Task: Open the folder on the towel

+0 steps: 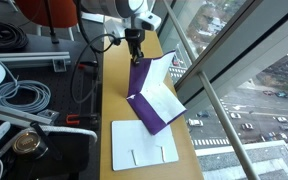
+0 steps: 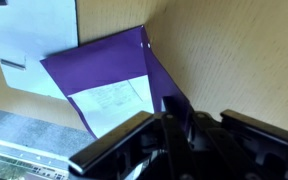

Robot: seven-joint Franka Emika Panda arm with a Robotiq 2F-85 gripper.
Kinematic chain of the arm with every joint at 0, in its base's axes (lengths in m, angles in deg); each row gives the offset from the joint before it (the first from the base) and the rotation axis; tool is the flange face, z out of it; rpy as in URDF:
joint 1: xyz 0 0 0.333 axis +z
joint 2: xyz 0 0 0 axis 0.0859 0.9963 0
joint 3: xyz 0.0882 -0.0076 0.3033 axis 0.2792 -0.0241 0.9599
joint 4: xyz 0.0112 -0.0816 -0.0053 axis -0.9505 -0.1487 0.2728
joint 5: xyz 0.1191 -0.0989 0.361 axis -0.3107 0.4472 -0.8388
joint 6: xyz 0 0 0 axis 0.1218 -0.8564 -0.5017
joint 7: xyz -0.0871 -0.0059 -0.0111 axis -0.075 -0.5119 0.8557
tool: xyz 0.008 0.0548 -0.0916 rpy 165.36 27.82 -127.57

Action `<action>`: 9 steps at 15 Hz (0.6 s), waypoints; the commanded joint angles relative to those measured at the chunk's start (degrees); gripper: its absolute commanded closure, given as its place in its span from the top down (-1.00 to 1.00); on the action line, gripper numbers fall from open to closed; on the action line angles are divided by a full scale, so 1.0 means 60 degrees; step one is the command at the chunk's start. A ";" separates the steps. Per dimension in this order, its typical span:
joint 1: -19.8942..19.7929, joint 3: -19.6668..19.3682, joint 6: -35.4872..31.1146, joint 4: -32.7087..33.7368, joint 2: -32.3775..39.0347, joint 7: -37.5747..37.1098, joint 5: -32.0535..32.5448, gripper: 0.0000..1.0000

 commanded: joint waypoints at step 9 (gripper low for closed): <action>-0.3422 0.3894 -0.1628 -0.0883 -0.0224 0.4272 -0.4420 0.90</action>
